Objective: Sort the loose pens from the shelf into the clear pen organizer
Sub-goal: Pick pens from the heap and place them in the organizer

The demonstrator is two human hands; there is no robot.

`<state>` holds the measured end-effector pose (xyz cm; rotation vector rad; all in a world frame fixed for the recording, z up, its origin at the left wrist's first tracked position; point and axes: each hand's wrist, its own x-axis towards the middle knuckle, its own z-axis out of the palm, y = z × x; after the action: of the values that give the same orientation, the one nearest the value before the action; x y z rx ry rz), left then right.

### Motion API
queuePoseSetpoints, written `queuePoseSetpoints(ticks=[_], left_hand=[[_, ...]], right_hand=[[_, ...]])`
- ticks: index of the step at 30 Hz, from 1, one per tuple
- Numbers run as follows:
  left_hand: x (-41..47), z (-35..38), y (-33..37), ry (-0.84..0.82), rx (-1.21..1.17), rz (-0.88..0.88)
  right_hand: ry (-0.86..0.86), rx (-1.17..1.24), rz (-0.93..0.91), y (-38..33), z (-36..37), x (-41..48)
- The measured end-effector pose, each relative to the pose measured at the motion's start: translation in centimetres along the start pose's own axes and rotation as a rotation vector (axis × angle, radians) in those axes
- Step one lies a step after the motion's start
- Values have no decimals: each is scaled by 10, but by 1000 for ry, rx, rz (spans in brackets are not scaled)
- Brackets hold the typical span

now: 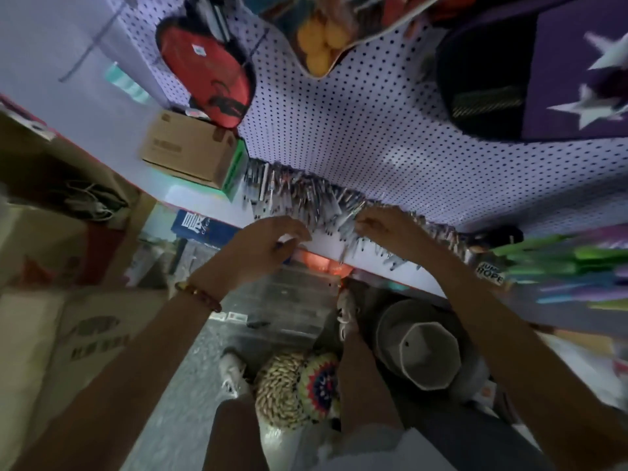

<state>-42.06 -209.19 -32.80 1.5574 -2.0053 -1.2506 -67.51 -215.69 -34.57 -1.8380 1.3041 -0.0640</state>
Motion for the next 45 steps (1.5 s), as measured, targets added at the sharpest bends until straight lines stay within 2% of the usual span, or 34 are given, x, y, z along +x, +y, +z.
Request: queuePoseSetpoints(ticks=[3,9,16,19,22,28,31,34,37,39,42,45], left_hand=[[-28,-5,-25,-29,-63,29],[-57,-1,-65,-68,-100,119],[-46,35,-121,1,-88,56],[-16,65,-161,20,12,-64],[18,102,-208,24,98,-100],[83,163,-275,-217,454,-106],[103,171,-302,-302,451,-138],[118,172,-324,-300,398,-83],[127,188,-341,-336,558,1],[131,196,-351,-271,628,135],[130,195,-359,-220,619,249],[130,194,-362,-273,531,246]], right_hand=[[88,-1,13,-16,39,-11],[98,-8,68,-27,106,-37],[36,-9,149,29,157,-14],[21,5,89,68,186,23],[-9,-81,26,113,216,68],[-213,-249,-211,162,262,155],[-314,-409,-282,174,280,185],[-305,-568,-385,174,294,197],[-301,-611,-435,175,302,202],[-313,-649,-472,180,303,206],[-358,-645,-471,185,305,210],[-311,-650,-513,191,311,216]])
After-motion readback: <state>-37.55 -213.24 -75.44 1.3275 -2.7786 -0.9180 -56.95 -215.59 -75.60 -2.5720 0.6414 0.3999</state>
